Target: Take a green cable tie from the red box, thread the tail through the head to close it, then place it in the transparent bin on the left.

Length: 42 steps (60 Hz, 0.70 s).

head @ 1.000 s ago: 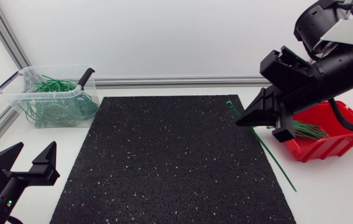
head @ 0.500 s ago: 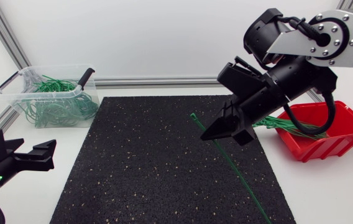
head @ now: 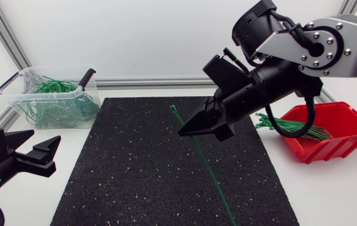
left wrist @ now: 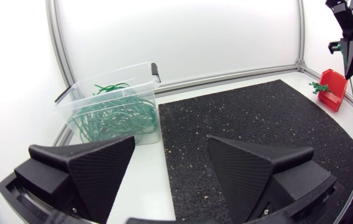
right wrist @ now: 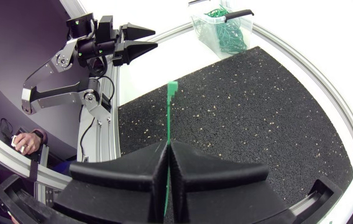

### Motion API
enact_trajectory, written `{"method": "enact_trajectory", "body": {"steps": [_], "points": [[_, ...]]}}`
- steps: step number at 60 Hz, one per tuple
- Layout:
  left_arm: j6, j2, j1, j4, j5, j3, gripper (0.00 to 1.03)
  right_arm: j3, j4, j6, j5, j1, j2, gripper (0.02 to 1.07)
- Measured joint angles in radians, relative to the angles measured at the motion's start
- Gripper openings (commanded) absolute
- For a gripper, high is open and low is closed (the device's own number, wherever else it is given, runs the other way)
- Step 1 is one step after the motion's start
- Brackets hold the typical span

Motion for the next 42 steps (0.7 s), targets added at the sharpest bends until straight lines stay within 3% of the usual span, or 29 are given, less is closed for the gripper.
{"method": "enact_trajectory", "body": {"steps": [9,19,24,31,35,42], "points": [[-0.001,0.070,-0.017,-0.008,0.113,0.048,0.97,-0.031,0.027,0.014,-0.039,0.000,0.000,0.08],[0.000,0.155,-0.064,-0.018,0.247,0.145,0.97,-0.068,0.072,0.014,-0.097,-0.002,0.000,0.08],[0.000,0.193,-0.082,-0.013,0.359,0.183,0.94,-0.084,0.114,0.014,-0.111,-0.002,0.000,0.08],[-0.003,0.262,-0.097,0.001,0.560,0.235,0.90,-0.101,0.171,0.014,-0.128,-0.003,0.000,0.08],[-0.014,0.327,-0.095,0.038,0.746,0.273,0.90,-0.112,0.198,0.014,-0.157,-0.012,0.000,0.08],[-0.128,0.446,-0.084,0.256,1.029,0.332,0.90,-0.131,0.230,0.014,-0.195,-0.045,-0.001,0.08]]}}
